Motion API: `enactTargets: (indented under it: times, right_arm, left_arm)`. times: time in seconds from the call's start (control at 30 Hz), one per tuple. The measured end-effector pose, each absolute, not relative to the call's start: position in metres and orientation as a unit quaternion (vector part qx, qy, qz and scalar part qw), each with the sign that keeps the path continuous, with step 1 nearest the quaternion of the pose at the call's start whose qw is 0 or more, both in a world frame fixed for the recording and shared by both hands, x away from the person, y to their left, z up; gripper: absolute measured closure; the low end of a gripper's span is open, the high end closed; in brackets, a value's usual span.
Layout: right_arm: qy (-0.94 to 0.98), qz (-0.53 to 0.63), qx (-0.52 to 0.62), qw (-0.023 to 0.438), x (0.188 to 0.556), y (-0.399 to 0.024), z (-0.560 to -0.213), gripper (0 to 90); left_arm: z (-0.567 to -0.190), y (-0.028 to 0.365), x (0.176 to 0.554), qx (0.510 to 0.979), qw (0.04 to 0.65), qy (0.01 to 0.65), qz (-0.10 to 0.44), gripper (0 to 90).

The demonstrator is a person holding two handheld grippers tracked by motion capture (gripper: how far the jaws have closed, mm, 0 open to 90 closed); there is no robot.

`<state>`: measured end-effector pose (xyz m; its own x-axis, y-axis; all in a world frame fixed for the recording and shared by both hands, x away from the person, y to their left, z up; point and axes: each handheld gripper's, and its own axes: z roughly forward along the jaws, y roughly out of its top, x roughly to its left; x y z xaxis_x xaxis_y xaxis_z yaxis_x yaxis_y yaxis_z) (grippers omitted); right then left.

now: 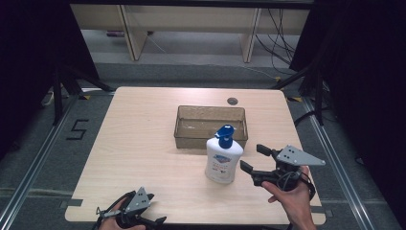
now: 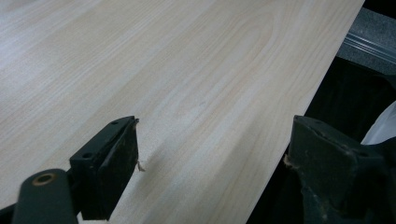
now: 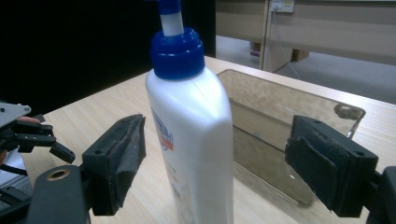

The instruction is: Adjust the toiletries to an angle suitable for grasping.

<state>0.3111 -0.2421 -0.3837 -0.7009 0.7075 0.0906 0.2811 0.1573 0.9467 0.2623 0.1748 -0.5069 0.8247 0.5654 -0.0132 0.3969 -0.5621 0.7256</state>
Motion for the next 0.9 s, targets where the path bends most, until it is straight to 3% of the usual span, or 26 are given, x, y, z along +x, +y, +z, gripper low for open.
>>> enactTargets:
  times: [0.9]
  right_arm:
    - [0.740, 0.573, 0.296, 0.191, 0.329, -0.215, -0.362, 24.6]
  left_arm:
    - [-0.506, 0.174, 0.263, 0.880, 0.375, 0.270, 0.114, 15.9]
